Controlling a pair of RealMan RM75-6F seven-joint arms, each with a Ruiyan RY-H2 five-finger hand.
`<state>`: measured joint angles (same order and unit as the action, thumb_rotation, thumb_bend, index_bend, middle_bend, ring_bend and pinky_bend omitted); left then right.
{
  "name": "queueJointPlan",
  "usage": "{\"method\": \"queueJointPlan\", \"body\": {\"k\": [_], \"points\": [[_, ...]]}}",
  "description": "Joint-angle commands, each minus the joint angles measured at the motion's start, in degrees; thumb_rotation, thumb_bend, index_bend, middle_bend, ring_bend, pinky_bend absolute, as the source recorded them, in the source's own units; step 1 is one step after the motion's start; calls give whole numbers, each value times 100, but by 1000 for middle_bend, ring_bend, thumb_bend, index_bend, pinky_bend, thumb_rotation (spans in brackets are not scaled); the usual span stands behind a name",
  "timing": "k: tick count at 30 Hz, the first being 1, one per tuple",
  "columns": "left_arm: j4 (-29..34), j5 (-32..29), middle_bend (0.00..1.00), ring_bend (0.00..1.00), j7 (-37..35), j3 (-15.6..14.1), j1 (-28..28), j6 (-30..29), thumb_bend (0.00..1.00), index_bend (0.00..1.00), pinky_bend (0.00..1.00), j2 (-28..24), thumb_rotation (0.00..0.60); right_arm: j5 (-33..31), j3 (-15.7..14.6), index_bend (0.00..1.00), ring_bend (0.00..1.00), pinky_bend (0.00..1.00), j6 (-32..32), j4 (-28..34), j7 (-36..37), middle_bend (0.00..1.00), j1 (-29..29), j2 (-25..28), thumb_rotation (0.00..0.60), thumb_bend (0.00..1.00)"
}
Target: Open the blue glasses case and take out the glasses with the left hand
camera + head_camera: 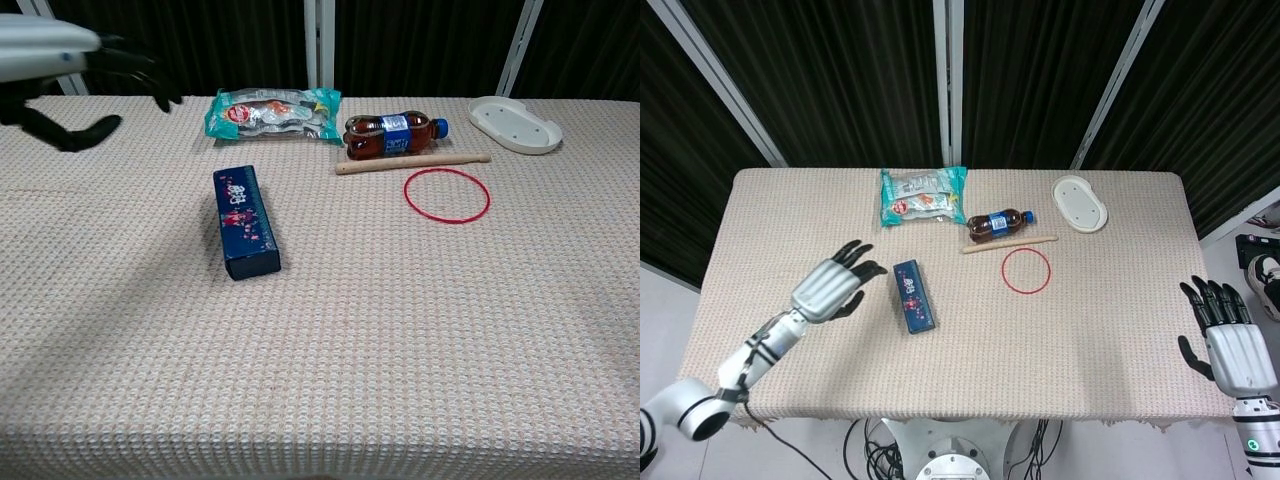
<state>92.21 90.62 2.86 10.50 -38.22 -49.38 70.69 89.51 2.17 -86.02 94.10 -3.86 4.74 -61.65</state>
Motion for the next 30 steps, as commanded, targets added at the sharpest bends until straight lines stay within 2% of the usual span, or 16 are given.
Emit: {"method": "queueJointPlan", "body": {"k": [1,8,15,18,22,30], "points": [[-550,-640,257,0,0,290,-994,1101,626,227,0,753,600,-14,-5,0,0,0,-15,8,10,41,-21,19,600,379],[-1408,-1423,280,0,496,324,-1674,1771,608,225,0,1571,600,-58,-9,0,0,0,-49,-27,56,41,-76,14,600,380],[-1997,-2437,305,0,1046,168,-2093,2222,605,216,0,1988,600,-110,15,0,0,0,-43,-139,199,41,-91,-30,600,381],[-1960,-2919,338,1,1349,43,-2167,2168,603,216,0,1926,600,-114,24,0,0,0,-66,-194,264,41,-105,-41,600,381],[-1611,-3639,403,37,1728,-197,-2167,1933,602,216,0,1620,600,-110,36,0,0,0,-58,-248,321,40,-96,-57,600,381],[-691,-4730,422,56,2080,-684,-1994,1310,601,216,0,902,600,-32,37,0,0,0,11,-323,392,40,-27,-121,600,381]]}}
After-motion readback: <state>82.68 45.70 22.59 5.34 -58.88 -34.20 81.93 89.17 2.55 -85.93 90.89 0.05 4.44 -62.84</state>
